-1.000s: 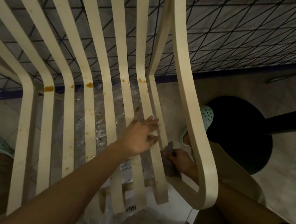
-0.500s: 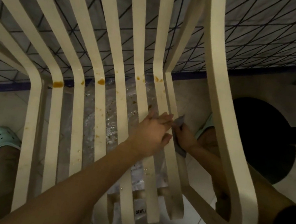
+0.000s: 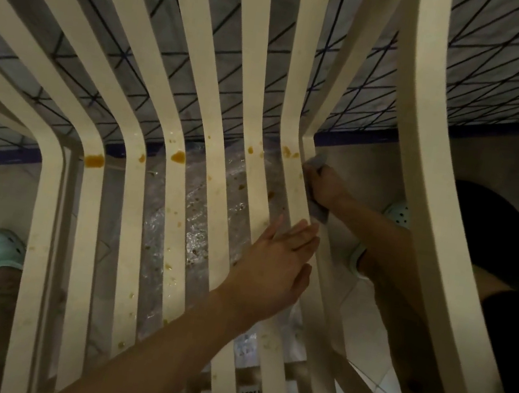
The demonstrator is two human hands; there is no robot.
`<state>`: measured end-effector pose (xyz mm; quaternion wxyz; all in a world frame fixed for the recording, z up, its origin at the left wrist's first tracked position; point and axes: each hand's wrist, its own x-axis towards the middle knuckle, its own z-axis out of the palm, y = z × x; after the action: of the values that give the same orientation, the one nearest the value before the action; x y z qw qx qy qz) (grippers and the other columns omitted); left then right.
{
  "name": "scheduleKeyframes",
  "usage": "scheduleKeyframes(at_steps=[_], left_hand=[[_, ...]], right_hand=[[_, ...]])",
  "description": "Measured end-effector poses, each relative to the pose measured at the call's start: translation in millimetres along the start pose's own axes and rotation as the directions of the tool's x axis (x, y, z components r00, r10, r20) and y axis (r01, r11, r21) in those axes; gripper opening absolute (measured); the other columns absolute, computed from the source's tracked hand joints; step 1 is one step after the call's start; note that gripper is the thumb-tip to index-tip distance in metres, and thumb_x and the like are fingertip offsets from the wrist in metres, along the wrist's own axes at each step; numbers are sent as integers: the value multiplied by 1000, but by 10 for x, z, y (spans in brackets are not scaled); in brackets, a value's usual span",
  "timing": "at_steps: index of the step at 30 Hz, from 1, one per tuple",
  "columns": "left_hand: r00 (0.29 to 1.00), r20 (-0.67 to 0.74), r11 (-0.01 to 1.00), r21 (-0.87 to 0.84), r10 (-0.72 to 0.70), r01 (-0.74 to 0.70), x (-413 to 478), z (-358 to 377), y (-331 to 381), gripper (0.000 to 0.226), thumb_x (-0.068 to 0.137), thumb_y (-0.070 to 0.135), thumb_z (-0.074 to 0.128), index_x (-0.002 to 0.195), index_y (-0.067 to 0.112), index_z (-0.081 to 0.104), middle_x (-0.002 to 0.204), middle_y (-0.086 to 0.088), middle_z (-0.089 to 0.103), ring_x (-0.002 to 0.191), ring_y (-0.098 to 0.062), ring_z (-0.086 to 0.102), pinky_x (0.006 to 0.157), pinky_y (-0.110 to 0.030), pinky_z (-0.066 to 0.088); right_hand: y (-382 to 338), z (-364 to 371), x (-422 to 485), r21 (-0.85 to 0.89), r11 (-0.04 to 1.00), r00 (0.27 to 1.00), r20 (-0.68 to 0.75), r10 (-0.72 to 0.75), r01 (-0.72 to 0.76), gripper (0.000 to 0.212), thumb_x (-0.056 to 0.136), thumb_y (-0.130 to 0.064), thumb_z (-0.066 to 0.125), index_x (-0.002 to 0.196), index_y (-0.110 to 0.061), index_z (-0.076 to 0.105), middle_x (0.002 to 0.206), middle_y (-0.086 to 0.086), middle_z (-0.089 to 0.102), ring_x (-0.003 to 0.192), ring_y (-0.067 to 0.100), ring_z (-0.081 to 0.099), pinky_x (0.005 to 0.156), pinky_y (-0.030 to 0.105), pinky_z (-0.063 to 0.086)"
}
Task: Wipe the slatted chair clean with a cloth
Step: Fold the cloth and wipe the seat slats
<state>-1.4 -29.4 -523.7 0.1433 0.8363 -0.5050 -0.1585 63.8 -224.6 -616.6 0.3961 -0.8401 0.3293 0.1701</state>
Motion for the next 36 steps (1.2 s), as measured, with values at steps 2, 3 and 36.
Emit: scheduleKeyframes(at_steps=[2, 3, 36], left_hand=[[1000, 13, 1000, -6, -6, 6, 3, 23, 9, 50, 91, 30, 35, 130, 9, 58, 140, -6, 53, 132, -20, 47, 114, -46, 17], [1000, 18, 1000, -14, -8, 8, 1, 34, 13, 51, 91, 29, 34, 131, 9, 57, 142, -7, 51, 133, -20, 46, 114, -46, 18], [996, 88, 992, 127, -14, 3, 4, 48, 36, 55, 87, 31, 30, 128, 12, 61, 138, -3, 55, 131, -17, 49, 108, -48, 34]], right_hand=[[-70, -43, 144, 34, 999, 1000, 14, 8, -8, 44, 104, -33, 35, 106, 5, 57, 95, 15, 58, 89, 27, 54, 83, 39, 41], [-97, -54, 191, 50, 999, 1000, 16, 11, -12, 45, 103, -34, 36, 113, 6, 56, 103, 19, 59, 97, 32, 56, 89, 41, 42], [32, 28, 40, 178, 984, 1000, -18, 2, 1, 32, 105, -26, 35, 115, 3, 46, 106, 24, 58, 101, 36, 57, 56, 10, 35]])
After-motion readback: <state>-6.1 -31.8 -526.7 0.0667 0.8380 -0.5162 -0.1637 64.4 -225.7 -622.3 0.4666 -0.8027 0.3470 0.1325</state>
